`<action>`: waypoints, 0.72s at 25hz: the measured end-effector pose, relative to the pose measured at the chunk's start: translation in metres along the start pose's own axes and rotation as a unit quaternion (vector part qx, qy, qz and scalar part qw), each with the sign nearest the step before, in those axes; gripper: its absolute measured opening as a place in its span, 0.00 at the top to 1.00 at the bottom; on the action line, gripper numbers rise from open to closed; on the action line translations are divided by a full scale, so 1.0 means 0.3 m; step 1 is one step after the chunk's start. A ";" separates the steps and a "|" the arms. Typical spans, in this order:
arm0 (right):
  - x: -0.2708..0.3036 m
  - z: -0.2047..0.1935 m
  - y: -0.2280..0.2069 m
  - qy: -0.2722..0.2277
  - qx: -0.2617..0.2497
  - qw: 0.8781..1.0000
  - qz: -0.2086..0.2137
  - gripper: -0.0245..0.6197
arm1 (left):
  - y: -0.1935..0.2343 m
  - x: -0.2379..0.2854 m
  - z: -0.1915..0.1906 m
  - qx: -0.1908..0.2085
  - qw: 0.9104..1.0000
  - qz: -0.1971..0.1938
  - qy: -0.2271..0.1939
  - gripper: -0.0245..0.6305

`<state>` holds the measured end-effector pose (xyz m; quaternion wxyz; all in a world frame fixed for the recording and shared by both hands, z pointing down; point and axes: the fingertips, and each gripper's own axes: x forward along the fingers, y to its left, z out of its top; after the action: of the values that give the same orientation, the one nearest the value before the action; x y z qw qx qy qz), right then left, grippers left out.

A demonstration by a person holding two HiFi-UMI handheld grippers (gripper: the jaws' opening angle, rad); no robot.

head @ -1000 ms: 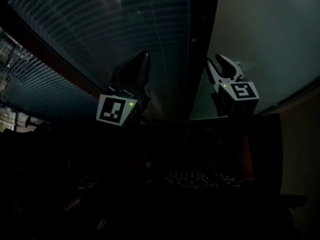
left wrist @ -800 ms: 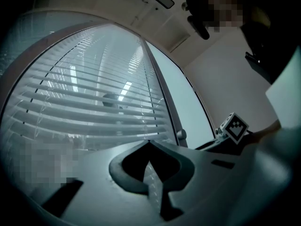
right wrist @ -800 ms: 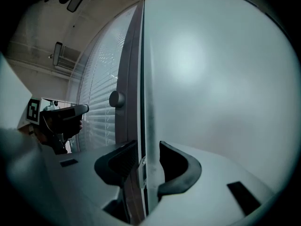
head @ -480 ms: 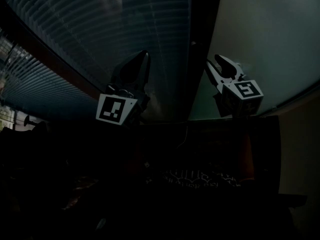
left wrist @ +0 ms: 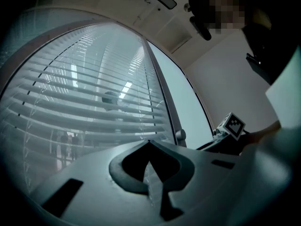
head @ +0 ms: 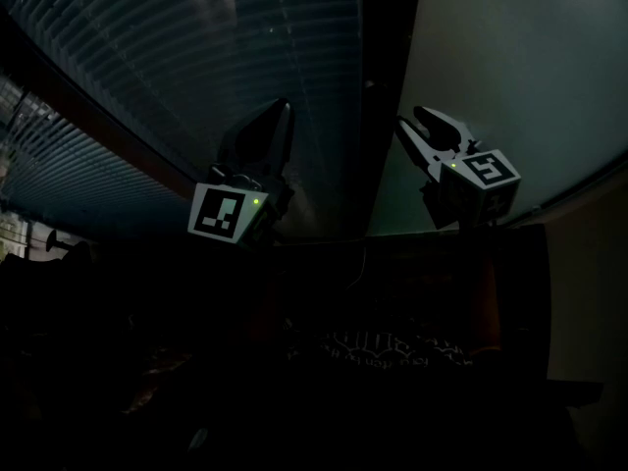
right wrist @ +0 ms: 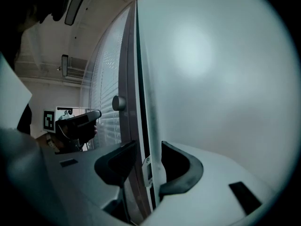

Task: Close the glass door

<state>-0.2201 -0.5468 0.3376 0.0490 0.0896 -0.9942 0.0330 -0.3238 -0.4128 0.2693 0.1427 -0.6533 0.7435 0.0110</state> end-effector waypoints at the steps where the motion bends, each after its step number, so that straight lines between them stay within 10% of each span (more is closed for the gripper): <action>1: 0.003 -0.006 -0.001 0.004 -0.001 1.000 0.004 0.72 | -0.001 0.003 -0.007 -0.001 1.000 0.000 0.000 0.96; 5: -0.003 -0.033 0.015 0.036 -0.065 0.997 0.003 0.75 | -0.006 0.011 -0.023 -0.006 1.000 -0.004 -0.002 0.96; 7: -0.015 -0.026 0.011 0.038 -0.101 0.994 -0.020 0.96 | -0.006 0.012 -0.028 -0.009 1.000 -0.005 -0.003 0.96; 18: -0.080 0.108 -0.034 -0.059 -0.078 0.992 -0.083 0.96 | -0.005 0.003 -0.023 -0.003 1.000 0.003 -0.006 0.96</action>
<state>-0.1977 -0.5550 0.3036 0.0000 0.1697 -0.9840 -0.0542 -0.3239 -0.4152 0.2761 0.1453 -0.6512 0.7447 0.0181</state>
